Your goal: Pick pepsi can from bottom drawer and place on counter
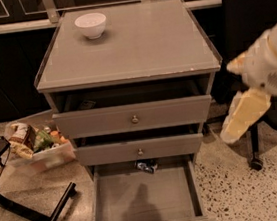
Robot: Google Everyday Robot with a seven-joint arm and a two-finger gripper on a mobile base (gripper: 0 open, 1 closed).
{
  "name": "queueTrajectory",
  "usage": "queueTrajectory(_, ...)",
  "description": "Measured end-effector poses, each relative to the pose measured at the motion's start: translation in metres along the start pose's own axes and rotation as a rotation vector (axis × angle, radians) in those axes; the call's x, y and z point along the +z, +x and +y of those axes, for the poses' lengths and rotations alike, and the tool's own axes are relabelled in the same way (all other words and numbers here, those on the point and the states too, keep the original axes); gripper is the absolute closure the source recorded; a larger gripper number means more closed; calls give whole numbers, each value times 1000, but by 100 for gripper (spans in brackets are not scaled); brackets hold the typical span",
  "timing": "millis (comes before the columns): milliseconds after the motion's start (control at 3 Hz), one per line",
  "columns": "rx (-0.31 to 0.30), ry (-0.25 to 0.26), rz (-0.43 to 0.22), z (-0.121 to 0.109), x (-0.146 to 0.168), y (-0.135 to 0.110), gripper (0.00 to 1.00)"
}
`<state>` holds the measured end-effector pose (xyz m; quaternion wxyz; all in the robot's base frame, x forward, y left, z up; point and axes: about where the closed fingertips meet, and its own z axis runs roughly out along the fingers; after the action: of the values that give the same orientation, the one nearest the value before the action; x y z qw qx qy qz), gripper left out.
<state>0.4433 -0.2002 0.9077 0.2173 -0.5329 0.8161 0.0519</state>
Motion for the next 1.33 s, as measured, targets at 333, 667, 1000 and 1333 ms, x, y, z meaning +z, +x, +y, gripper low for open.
queueTrajectory(333,163,-63,-99,34,64,26,0)
queueTrajectory(667,287,-147,-178,78,142,47,0)
queueTrajectory(1000,313,-146,-167,93,169,59,0)
queueTrajectory(1333,302,-143,-168,89,159,55,0)
